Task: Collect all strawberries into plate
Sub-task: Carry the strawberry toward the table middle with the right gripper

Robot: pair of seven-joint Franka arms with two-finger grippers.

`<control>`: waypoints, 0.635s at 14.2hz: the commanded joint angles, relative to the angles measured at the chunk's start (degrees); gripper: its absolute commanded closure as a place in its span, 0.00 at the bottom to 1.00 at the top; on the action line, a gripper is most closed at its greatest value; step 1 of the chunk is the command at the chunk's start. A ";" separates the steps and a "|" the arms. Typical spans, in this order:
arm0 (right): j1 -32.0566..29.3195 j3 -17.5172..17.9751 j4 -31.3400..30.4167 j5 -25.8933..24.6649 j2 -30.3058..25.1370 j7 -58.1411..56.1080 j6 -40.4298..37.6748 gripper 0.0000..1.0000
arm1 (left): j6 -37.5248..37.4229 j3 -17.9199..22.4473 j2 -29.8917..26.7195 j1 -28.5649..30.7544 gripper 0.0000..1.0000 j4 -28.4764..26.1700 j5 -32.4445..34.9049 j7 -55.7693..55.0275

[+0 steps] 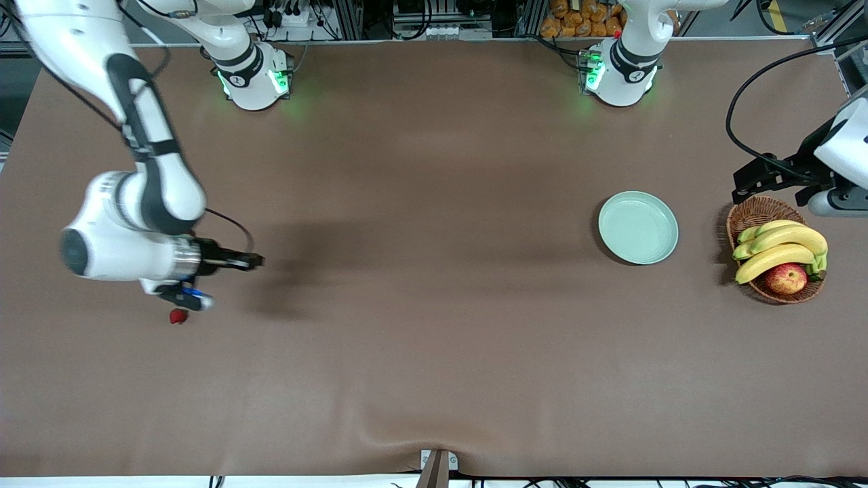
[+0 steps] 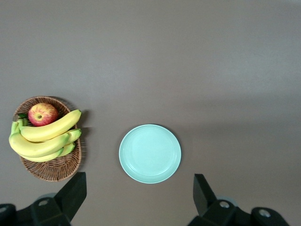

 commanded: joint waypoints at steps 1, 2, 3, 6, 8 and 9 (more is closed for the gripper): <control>8.24 -0.64 4.31 4.58 4.94 11.21 5.26 1.00 | -0.49 -0.03 0.41 0.37 0.00 0.84 -1.38 1.34; 11.23 -0.64 6.06 5.99 6.96 15.51 7.46 1.00 | -0.49 -0.03 0.50 0.37 0.00 0.84 -1.38 1.34; 14.30 -0.64 8.26 6.70 9.33 20.17 9.74 1.00 | -0.41 -0.03 0.85 0.37 0.00 0.84 -1.38 1.34; 20.12 -0.64 14.15 6.88 14.52 31.61 13.27 1.00 | -0.05 -0.03 1.64 0.28 0.00 1.02 -1.73 1.34; 23.63 -0.55 15.31 6.88 15.94 35.84 16.42 1.00 | -0.05 -0.03 2.08 0.37 0.00 0.93 -2.34 1.34; 25.48 -0.55 15.40 6.97 16.81 38.04 18.79 1.00 | 0.03 -0.03 2.52 0.37 0.00 1.02 -3.04 1.34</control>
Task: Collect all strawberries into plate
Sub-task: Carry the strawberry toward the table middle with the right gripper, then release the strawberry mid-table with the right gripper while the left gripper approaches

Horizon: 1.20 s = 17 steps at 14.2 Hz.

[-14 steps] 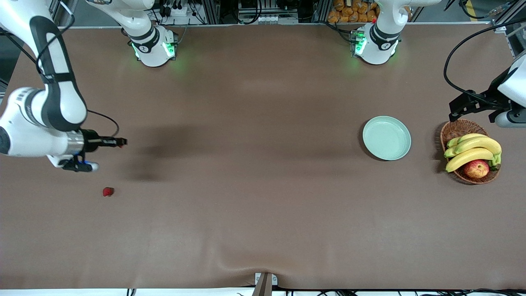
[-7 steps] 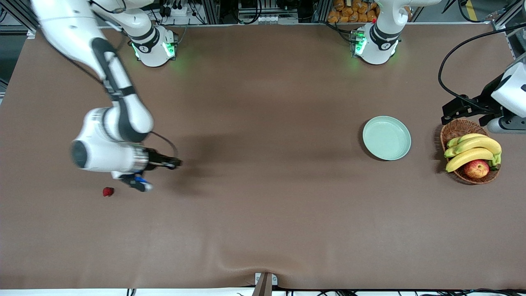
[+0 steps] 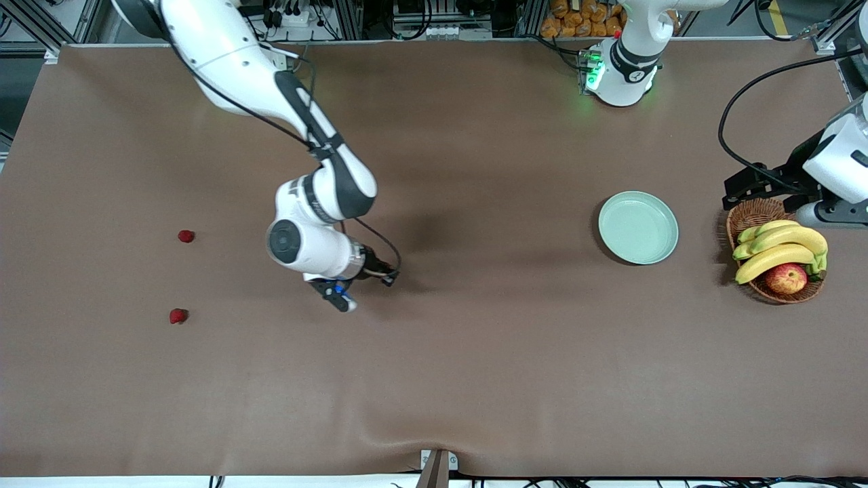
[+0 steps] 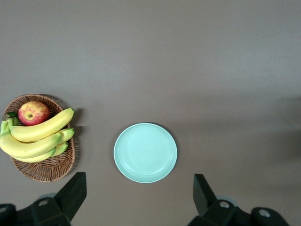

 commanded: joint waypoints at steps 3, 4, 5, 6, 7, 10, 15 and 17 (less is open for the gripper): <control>7.81 -0.70 4.28 1.32 5.33 10.12 7.28 1.00 | 1.37 -0.03 3.93 0.10 0.00 1.07 -5.45 1.26; 9.47 -0.70 5.16 1.23 6.38 11.97 7.90 1.00 | 1.81 -0.03 4.90 -0.08 0.00 1.07 -7.03 1.26; 10.80 -0.70 5.95 1.23 7.52 13.73 9.21 1.00 | 1.98 -0.03 5.87 -0.34 0.00 1.16 -7.57 1.17; 12.03 -0.70 6.22 1.23 8.32 15.40 10.88 1.00 | 2.07 -0.12 6.84 -0.69 0.00 1.16 -7.66 1.17; 12.74 -0.70 6.31 1.23 8.68 16.46 11.77 1.00 | 2.86 -0.30 7.98 -0.78 0.00 1.42 -7.58 0.99; 12.66 -0.96 6.40 0.96 7.98 16.56 11.25 0.15 | 6.81 -0.56 11.14 -1.84 0.00 1.42 -7.58 0.90; 12.74 -8.41 5.95 -0.09 1.49 16.30 1.97 0.00 | 11.12 -0.47 13.87 -7.01 0.00 1.42 -7.58 -1.98; 12.22 -12.80 5.96 -2.97 -2.11 14.46 -6.81 0.00 | 14.02 -0.47 15.45 -9.12 0.00 1.42 -7.58 -4.27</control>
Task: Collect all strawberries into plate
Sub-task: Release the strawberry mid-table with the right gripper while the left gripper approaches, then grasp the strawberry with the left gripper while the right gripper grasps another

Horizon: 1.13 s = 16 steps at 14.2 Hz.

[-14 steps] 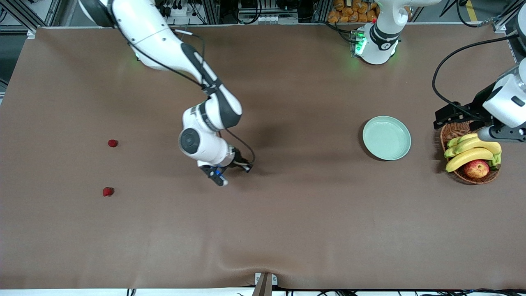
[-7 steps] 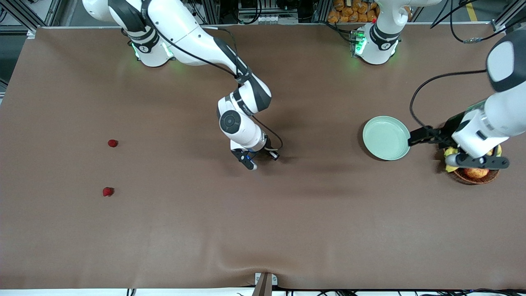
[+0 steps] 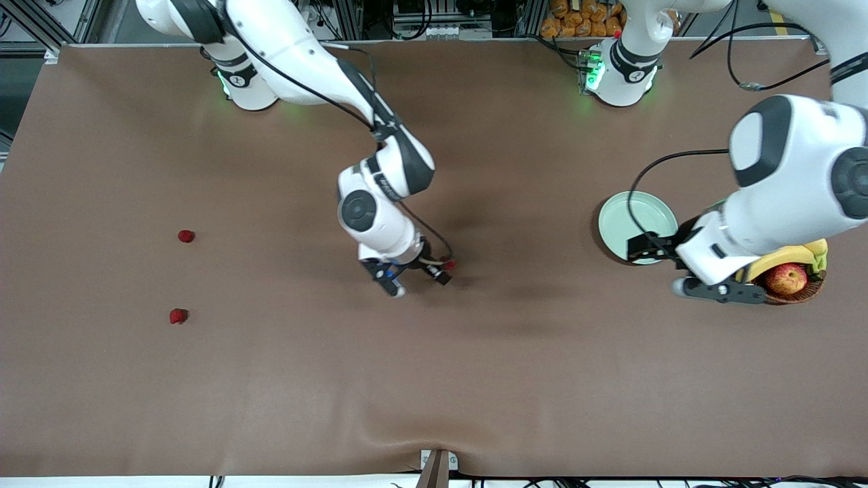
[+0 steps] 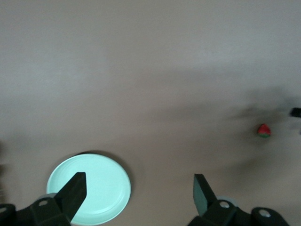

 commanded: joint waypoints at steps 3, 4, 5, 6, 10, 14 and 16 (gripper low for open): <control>-3.15 -11.47 -1.50 -4.42 -8.34 -13.42 -22.84 0.00 | 6.63 0.30 4.57 -5.45 0.00 1.19 -0.99 -4.30; -4.21 -14.54 -1.50 -4.51 -8.60 -18.95 -27.16 0.00 | 8.38 0.38 5.63 -7.12 0.00 1.19 -1.68 -6.05; -4.56 -18.58 -1.68 -5.03 -8.78 -24.84 -31.38 0.00 | 10.23 0.38 6.68 -8.70 0.00 1.19 -1.95 -8.33; -4.57 -22.27 -2.29 -6.17 -8.70 -29.42 -33.51 0.00 | 11.99 0.38 7.56 -10.02 0.00 1.19 -1.95 -10.18; -6.75 -31.61 -8.25 -10.65 -8.35 -49.18 -33.54 0.00 | 18.14 0.38 11.25 -16.26 0.00 1.19 -1.87 -17.30; -11.43 -34.77 -15.02 -10.84 -8.96 -63.37 -32.84 0.00 | 25.35 0.91 16.61 -23.12 0.00 1.19 -1.25 -22.41; -11.16 -36.54 -20.46 -10.84 -9.39 -69.16 -28.02 0.00 | 28.08 0.91 19.07 -24.09 0.00 1.28 -1.34 -22.59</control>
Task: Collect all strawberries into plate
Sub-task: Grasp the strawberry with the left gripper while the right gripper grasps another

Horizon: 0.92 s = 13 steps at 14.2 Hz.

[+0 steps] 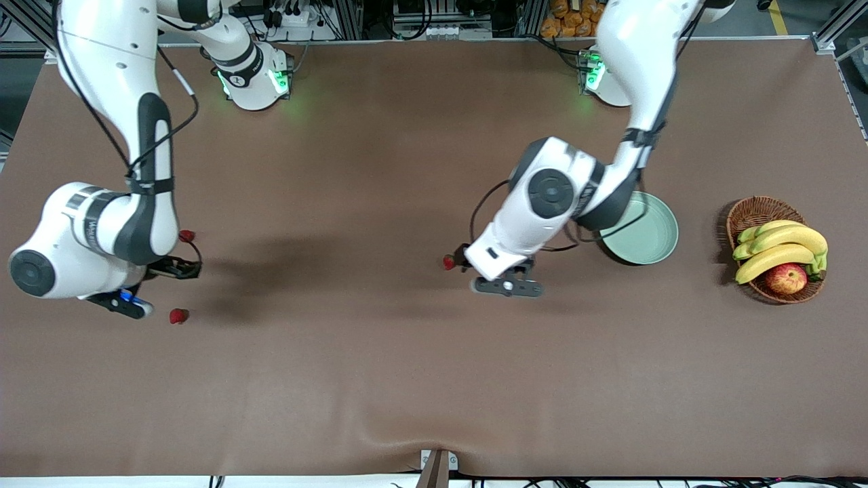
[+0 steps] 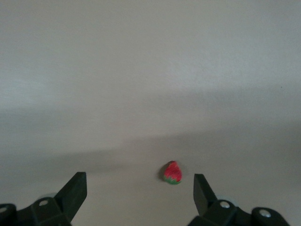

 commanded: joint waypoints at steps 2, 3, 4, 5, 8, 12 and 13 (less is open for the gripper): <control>1.08 -2.86 -12.43 -0.81 -4.22 -13.50 9.61 0.00 | 5.01 0.86 4.84 -3.00 0.00 1.26 -0.35 -0.47; 0.82 -3.13 -15.34 -0.81 -5.63 -16.06 12.25 0.00 | 6.07 0.95 5.81 -4.32 0.00 1.26 -0.35 -2.04; 0.73 -3.21 -17.72 -0.81 -6.43 -17.30 14.10 0.00 | 7.04 1.04 6.69 -4.94 0.00 1.26 -0.35 -4.14; 0.82 -3.13 -19.74 -0.73 -6.96 -17.66 15.60 0.00 | 7.65 1.04 7.48 -5.73 0.00 1.26 -0.26 -5.03; 1.43 -3.04 -24.67 -0.02 -7.22 -17.67 20.78 0.00 | 7.84 1.04 8.98 -7.05 0.00 1.17 1.49 -5.21; 1.00 -2.78 -26.27 0.59 -6.79 -17.67 22.82 0.00 | 8.19 0.95 10.74 -8.38 0.00 1.17 7.20 -7.59; 0.91 -2.60 -26.44 2.07 -6.52 -17.67 23.43 0.00 | 8.19 0.86 10.74 -8.38 0.00 1.17 7.21 -7.68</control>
